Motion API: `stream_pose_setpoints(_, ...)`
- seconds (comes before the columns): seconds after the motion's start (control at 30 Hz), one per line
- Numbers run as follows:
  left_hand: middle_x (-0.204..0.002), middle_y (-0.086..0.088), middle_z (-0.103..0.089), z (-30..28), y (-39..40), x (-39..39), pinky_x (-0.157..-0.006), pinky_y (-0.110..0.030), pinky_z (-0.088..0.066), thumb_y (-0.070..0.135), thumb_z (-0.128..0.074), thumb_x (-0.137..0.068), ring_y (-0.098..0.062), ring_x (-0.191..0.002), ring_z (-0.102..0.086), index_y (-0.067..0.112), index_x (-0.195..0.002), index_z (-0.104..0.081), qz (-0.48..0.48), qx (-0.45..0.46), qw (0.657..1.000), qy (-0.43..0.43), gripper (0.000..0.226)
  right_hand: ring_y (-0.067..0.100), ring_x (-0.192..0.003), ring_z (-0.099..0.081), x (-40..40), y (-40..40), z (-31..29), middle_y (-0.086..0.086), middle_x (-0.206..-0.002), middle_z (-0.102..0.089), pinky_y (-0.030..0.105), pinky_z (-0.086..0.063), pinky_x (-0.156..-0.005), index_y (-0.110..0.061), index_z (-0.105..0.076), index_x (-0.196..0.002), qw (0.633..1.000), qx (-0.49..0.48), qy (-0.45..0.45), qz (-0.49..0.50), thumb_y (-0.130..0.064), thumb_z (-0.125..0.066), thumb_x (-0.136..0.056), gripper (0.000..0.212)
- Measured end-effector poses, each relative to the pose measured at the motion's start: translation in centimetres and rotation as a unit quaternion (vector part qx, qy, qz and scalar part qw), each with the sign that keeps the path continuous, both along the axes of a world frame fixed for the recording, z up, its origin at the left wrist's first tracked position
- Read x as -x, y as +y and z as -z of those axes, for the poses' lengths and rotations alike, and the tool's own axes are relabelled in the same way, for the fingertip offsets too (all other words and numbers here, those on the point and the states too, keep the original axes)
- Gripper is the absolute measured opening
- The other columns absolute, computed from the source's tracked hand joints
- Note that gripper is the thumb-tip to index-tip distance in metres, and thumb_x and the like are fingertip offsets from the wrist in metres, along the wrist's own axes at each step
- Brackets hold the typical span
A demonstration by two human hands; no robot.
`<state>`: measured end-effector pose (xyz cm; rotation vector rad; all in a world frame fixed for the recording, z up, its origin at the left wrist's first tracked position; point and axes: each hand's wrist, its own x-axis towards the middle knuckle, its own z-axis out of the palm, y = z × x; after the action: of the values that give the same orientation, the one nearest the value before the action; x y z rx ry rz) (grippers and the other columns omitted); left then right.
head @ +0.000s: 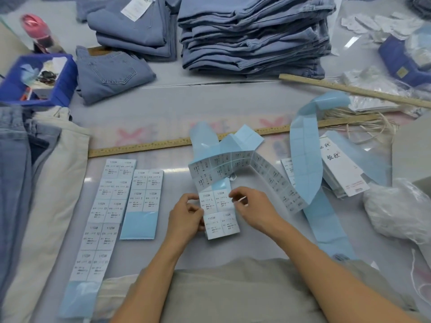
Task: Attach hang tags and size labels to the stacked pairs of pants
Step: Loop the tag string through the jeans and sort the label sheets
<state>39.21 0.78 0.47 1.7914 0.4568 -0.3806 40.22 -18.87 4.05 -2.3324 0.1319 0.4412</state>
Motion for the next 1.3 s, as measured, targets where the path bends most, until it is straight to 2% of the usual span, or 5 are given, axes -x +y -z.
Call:
stream_pose_setpoints(0.37, -0.118, 0.007, -0.052, 1.1, -0.1, 0.3, -0.078, -0.029, -0.048, 0.021, -0.07, -0.09, -0.015, -0.11, -0.046, 0.024, -0.121, -0.058, 0.184, -0.29, 0.919, -0.194, 0.034, 0.017, -0.121, -0.041, -1.7, 0.3, 4.1, -0.002, -0.13, -0.047, 0.025, -0.036, -0.104, -0.017, -0.049, -0.149, 0.991, 0.085, -0.058, -0.091, -0.024, -0.071, -0.092, 0.061)
stream_pose_setpoints(0.7, -0.152, -0.008, -0.043, 1.9, 0.1, -1.3, -0.115, -0.041, -0.038, 0.02, -0.077, -0.088, -0.026, -0.136, -0.04, 0.014, -0.143, -0.052, 0.165, -0.276, 0.914, -0.248, 0.06, 0.007, -0.111, -0.044, -2.0, 0.0, 4.9, -0.013, -0.115, -0.043, 0.016, -0.035, -0.097, -0.023, -0.053, -0.145, 0.996, 0.043, -0.057, -0.057, -0.025, -0.076, -0.088, 0.061)
stream_pose_setpoints(0.93, -0.132, 0.001, -0.057, -0.4, -1.5, -7.7, -0.102, -0.035, -0.041, 0.019, -0.074, -0.089, -0.02, -0.125, -0.045, 0.024, -0.15, -0.04, 0.035, -0.192, 0.959, -0.204, 0.07, 0.01, -0.102, -0.053, -2.1, -1.0, 2.7, -0.005, -0.118, -0.053, 0.032, -0.05, -0.095, -0.017, -0.065, -0.126, 0.993, 0.001, -0.118, 0.014, -0.01, -0.066, -0.094, 0.033)
stream_pose_setpoints(1.1, -0.098, 0.004, -0.069, -3.0, -3.4, -10.6, -0.081, -0.035, -0.056, 0.009, -0.063, -0.094, -0.018, -0.093, -0.064, 0.021, -0.125, -0.066, 0.049, -0.173, 0.954, -0.241, 0.034, 0.033, -0.124, -0.048, -3.4, -3.9, -0.6, 0.011, -0.134, -0.054, 0.047, -0.046, -0.098, -0.013, -0.063, -0.132, 0.922, 0.191, -0.319, 0.108, -0.003, -0.073, -0.084, 0.05)
stream_pose_setpoints(1.3, -0.096, 0.016, -0.066, -5.3, -4.6, -10.6, -0.07, -0.02, -0.054, 0.024, -0.073, -0.09, -0.002, -0.085, -0.063, 0.041, -0.12, -0.056, 0.035, -0.049, 0.951, -0.304, 0.039, 0.031, -0.119, -0.057, -4.5, -7.8, -1.3, 0.007, -0.137, -0.06, 0.042, -0.047, -0.094, -0.025, -0.046, -0.146, 0.969, 0.151, -0.104, 0.163, -0.026, -0.067, -0.094, 0.057)
